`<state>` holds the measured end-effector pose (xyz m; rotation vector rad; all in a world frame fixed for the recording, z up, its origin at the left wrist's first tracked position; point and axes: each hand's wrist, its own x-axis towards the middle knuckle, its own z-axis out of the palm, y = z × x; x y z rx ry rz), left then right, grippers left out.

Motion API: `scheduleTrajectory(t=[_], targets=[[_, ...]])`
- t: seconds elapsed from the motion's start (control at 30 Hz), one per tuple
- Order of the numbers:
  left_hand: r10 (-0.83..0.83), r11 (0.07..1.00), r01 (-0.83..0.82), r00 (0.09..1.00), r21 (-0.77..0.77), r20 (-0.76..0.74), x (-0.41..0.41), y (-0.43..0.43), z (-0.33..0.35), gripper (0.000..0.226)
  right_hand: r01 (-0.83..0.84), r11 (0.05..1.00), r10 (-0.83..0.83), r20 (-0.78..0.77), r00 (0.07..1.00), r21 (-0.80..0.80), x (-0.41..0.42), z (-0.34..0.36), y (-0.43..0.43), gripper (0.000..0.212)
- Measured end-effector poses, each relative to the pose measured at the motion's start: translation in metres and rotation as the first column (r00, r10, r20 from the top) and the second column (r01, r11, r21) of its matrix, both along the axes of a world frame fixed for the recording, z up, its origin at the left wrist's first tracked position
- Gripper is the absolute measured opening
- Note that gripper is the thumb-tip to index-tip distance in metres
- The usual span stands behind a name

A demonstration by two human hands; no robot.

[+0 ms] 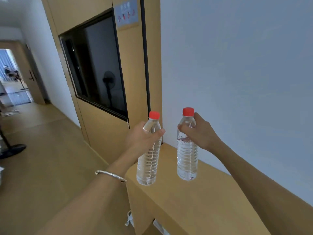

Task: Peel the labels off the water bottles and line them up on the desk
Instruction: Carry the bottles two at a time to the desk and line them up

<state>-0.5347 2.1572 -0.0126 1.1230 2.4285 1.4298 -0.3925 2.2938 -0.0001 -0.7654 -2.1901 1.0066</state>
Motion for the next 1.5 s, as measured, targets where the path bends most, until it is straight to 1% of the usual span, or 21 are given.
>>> scheduleTrajectory(t=[0.17,0.27,0.33,0.37,0.47,0.6,0.73,0.77,0.9,1.0,1.1,1.2,1.33,1.5], targets=[[-0.017,0.992,0.018,1.0,-0.121,0.013,-0.062,0.063,-0.004,0.04,-0.06,0.998,0.057,0.151,0.987,0.014,-0.072,-0.013,0.066,0.029],[-0.035,0.991,0.044,0.997,-0.127,0.07,-0.098,0.105,-0.019,0.043,-0.072,0.997,0.07,0.169,0.983,0.007,-0.113,-0.02,0.1,0.036],[-0.053,0.99,0.064,0.995,-0.129,0.082,-0.118,0.125,-0.032,0.049,-0.06,0.998,0.064,0.174,0.983,-0.028,-0.133,-0.029,0.118,0.037],[-0.053,0.99,0.066,0.993,-0.124,0.104,-0.128,0.133,-0.037,0.049,-0.05,0.998,0.057,0.17,0.984,-0.043,-0.143,-0.034,0.127,0.036],[-0.063,0.988,0.086,0.984,-0.13,0.169,-0.161,0.158,-0.057,0.035,0.014,0.997,0.001,0.184,0.983,-0.081,-0.169,-0.053,0.154,0.036],[-0.163,0.968,0.2,0.961,-0.153,0.224,-0.205,0.201,-0.082,0.027,0.127,0.987,-0.101,0.229,0.968,-0.102,-0.195,-0.077,0.177,0.04],[-0.294,0.925,0.339,0.925,-0.171,0.243,-0.24,0.247,-0.104,0.039,0.29,0.949,-0.248,0.276,0.929,-0.122,-0.213,-0.101,0.193,0.041],[-0.322,0.914,0.368,0.914,-0.17,0.245,-0.247,0.257,-0.107,0.038,0.335,0.934,-0.292,0.281,0.914,-0.12,-0.218,-0.106,0.197,0.04],[-0.394,0.873,0.457,0.866,-0.167,0.309,-0.261,0.289,-0.116,0.03,0.475,0.866,-0.417,0.296,0.859,-0.159,-0.23,-0.128,0.211,0.029],[-0.435,0.842,0.511,0.833,-0.172,0.342,-0.264,0.31,-0.13,0.034,0.558,0.799,-0.5,0.27,0.823,-0.223,-0.235,-0.148,0.22,0.028],[-0.421,0.837,0.512,0.827,-0.192,0.373,-0.265,0.327,-0.15,0.04,0.611,0.749,-0.547,0.281,0.789,-0.258,-0.236,-0.164,0.233,0.031],[-0.418,0.826,0.52,0.824,-0.218,0.383,-0.265,0.339,-0.167,0.042,0.628,0.732,-0.561,0.29,0.776,-0.264,-0.237,-0.176,0.24,0.036],[-0.427,0.809,0.532,0.824,-0.251,0.371,-0.268,0.351,-0.18,0.044,0.622,0.721,-0.558,0.276,0.783,-0.306,-0.242,-0.188,0.247,0.043],[-0.439,0.801,0.541,0.822,-0.257,0.364,-0.279,0.369,-0.184,0.047,0.609,0.725,-0.545,0.272,0.793,-0.323,-0.254,-0.194,0.261,0.04]])
